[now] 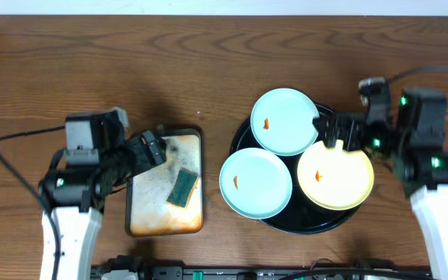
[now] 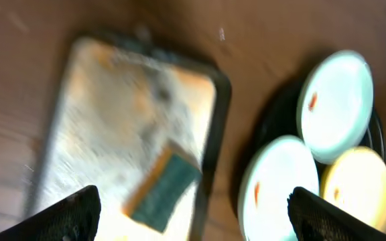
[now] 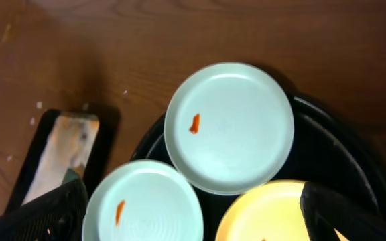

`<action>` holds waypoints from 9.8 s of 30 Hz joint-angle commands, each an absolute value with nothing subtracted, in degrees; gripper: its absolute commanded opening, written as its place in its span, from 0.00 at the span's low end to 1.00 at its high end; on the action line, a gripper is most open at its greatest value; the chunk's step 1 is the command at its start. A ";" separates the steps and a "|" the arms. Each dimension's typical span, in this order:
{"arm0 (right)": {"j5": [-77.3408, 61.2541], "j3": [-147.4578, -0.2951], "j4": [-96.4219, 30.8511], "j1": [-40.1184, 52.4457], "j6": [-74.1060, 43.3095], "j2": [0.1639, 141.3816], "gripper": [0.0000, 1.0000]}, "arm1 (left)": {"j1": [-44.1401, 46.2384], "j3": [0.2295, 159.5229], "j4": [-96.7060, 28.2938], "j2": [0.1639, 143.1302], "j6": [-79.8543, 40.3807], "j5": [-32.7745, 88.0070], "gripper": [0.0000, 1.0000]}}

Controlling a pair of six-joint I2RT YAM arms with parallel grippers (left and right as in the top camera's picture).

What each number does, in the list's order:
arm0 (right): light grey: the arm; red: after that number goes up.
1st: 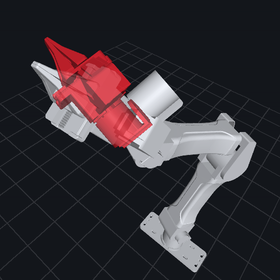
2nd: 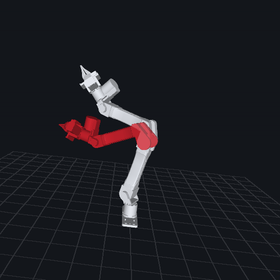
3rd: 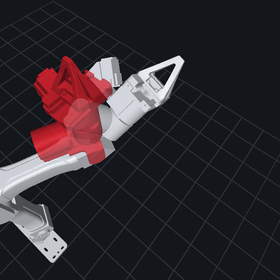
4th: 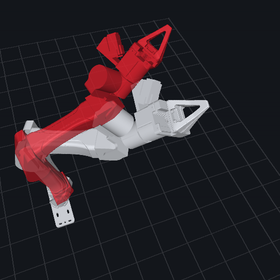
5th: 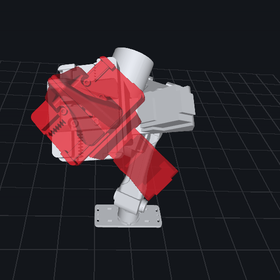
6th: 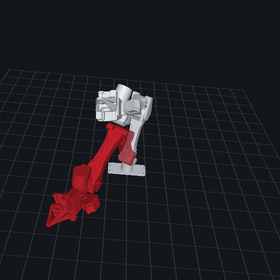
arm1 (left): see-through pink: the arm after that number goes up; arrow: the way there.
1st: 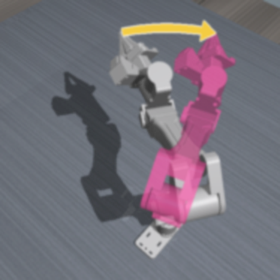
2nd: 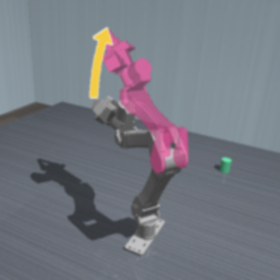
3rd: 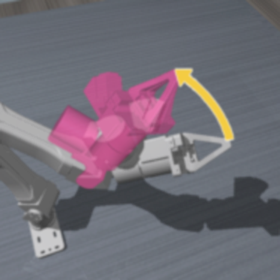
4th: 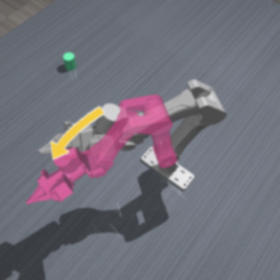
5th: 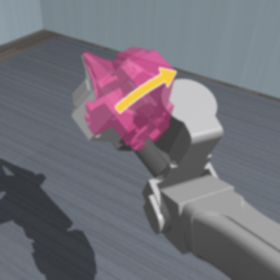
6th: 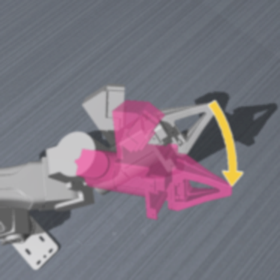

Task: Clean dirty plates on tray and stack at the side
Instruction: 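Move the left gripper down to the green-orange sponge in the soapy dish, then grasp the green-orange sponge with the left gripper, then rub the sponge in the soapy dish with the left gripper, then lift the sponge and move it over the back green plate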

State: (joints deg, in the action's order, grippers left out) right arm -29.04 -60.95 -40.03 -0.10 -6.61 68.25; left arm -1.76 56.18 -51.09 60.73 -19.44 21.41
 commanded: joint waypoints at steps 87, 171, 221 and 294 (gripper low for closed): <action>-27.40 -63.96 -45.45 0.47 -10.26 74.76 0.87 | 17.43 47.40 -41.39 84.66 -15.29 5.39 0.11; -25.50 -63.96 -45.71 0.47 -10.28 74.76 0.88 | 18.09 44.01 -46.46 80.97 -21.80 4.05 0.51; -25.50 -63.96 -45.54 0.47 -10.33 74.76 0.89 | 17.28 44.36 -34.65 91.00 -17.61 2.20 0.25; -25.45 -63.96 -44.36 0.47 -10.68 74.76 0.90 | 17.28 46.41 -39.92 88.62 -23.83 -1.76 0.08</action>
State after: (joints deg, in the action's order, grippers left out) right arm -25.65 -62.98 -44.49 -0.08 -10.26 74.98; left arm 17.32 46.19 -40.12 88.66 -22.79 -0.43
